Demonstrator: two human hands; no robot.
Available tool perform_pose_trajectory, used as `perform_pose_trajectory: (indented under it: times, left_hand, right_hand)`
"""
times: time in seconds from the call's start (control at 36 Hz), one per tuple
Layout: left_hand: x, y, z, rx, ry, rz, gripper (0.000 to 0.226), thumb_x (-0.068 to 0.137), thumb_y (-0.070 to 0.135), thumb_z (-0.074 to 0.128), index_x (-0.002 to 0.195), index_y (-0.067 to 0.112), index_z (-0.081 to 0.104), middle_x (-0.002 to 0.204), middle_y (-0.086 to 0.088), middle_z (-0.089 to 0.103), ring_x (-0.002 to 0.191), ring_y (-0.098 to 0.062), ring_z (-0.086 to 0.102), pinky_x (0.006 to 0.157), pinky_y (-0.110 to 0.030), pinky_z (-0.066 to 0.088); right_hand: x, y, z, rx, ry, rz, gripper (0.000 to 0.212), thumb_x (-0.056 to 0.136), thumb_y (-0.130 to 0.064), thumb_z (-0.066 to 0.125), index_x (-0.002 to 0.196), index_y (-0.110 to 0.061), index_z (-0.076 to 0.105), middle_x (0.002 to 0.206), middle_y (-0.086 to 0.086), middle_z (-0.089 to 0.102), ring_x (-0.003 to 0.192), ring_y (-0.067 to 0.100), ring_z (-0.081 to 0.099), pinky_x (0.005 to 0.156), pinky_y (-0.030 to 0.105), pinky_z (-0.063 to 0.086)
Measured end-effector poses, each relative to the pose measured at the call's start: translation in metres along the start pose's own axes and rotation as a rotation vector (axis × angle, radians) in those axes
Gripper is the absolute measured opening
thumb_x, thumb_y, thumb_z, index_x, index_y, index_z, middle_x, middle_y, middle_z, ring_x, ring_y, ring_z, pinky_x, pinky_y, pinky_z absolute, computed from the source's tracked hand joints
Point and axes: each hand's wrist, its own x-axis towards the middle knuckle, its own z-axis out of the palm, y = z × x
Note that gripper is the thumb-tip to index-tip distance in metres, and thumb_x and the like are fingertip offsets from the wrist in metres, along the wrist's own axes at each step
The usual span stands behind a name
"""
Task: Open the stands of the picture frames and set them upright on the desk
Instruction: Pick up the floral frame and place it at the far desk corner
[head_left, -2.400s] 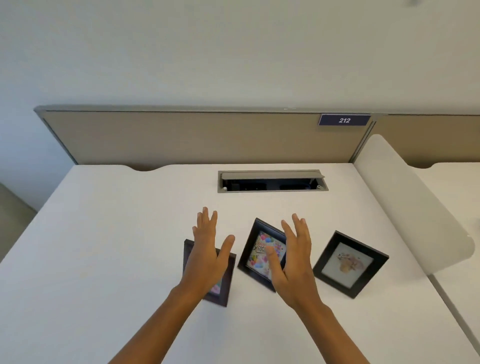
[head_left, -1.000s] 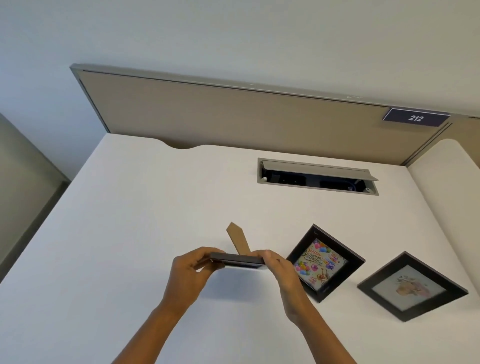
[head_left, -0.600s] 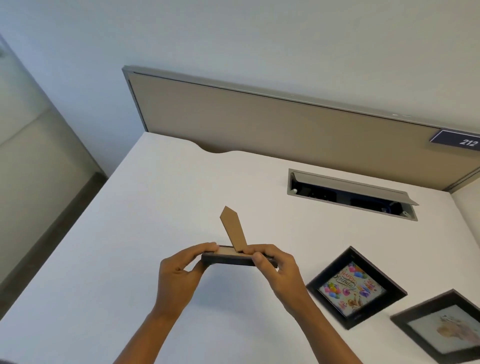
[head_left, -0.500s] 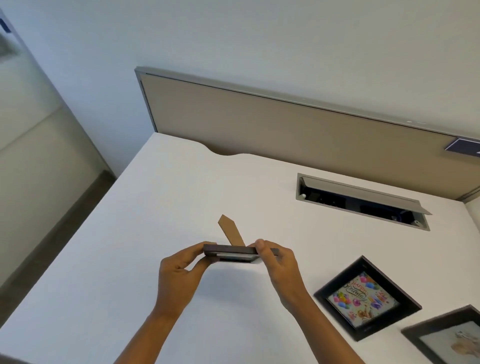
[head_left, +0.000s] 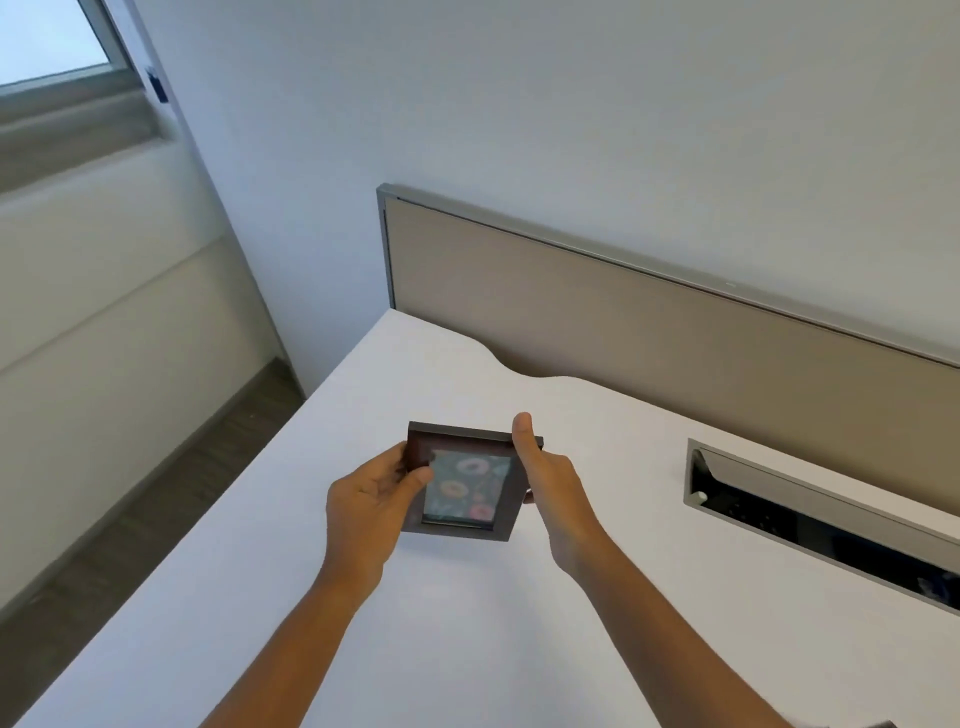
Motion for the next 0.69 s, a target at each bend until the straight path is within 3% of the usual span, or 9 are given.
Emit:
perform_pose_trajectory:
  times: [0.11,0.22,0.39,0.47,0.58,0.69]
  left_hand:
    - [0.049,-0.005,-0.007,0.007,0.055,-0.019,0.026,0.083,0.043,0.072,0.099,0.063,0.071,0.101,0.038,0.076,0.103,0.014,0.071,0.075,-0.007,0.057]
    - [0.101,-0.012,-0.011,-0.045,0.116,-0.053,0.033,0.093,0.024,0.078,0.096,0.057,0.075,0.101,0.03,0.079,0.102,0.006,0.075,0.081,-0.012,0.061]
    - [0.171,-0.021,-0.014,-0.083,0.144,-0.089,0.024,0.091,0.027,0.076,0.102,0.049,0.076,0.103,0.023,0.081,0.101,0.005,0.076,0.08,-0.016,0.062]
    - [0.2,-0.03,-0.014,-0.09,0.147,-0.091,0.027,0.092,0.022,0.076,0.112,0.04,0.076,0.104,0.02,0.082,0.101,0.002,0.077,0.081,-0.018,0.064]
    - [0.238,-0.045,-0.014,-0.097,0.148,-0.112,0.028,0.093,0.013,0.077,0.11,0.036,0.077,0.106,0.013,0.083,0.102,-0.006,0.079,0.082,-0.022,0.065]
    - [0.269,-0.062,-0.014,-0.099,0.151,-0.123,0.029,0.094,0.012,0.076,0.119,0.026,0.078,0.108,0.01,0.083,0.105,-0.01,0.079,0.085,-0.025,0.065]
  right_hand:
    - [0.04,-0.032,0.014,-0.053,-0.049,-0.003,0.11,0.05,-0.113,0.044,0.091,-0.017,0.077,0.075,-0.017,0.08,0.067,0.001,0.071,0.076,0.027,0.044]
    - [0.083,-0.054,0.026,-0.039,-0.091,-0.036,0.096,0.068,-0.101,0.045,0.104,-0.02,0.082,0.096,-0.011,0.082,0.092,0.014,0.068,0.081,0.032,0.044]
    - [0.155,-0.071,0.044,0.027,-0.157,-0.082,0.061,0.099,-0.084,0.042,0.099,-0.04,0.085,0.099,-0.019,0.084,0.102,0.01,0.072,0.085,0.035,0.044]
    - [0.19,-0.073,0.052,0.038,-0.194,-0.084,0.053,0.098,-0.085,0.04,0.096,-0.053,0.083,0.101,-0.023,0.084,0.103,0.007,0.073,0.083,0.034,0.044]
    - [0.234,-0.072,0.061,0.082,-0.207,-0.065,0.059,0.094,-0.089,0.043,0.104,-0.045,0.082,0.106,-0.018,0.085,0.107,0.01,0.073,0.085,0.037,0.044]
    - [0.266,-0.075,0.069,0.104,-0.219,-0.04,0.054,0.095,-0.087,0.045,0.096,-0.048,0.083,0.106,-0.017,0.085,0.108,0.011,0.073,0.086,0.038,0.044]
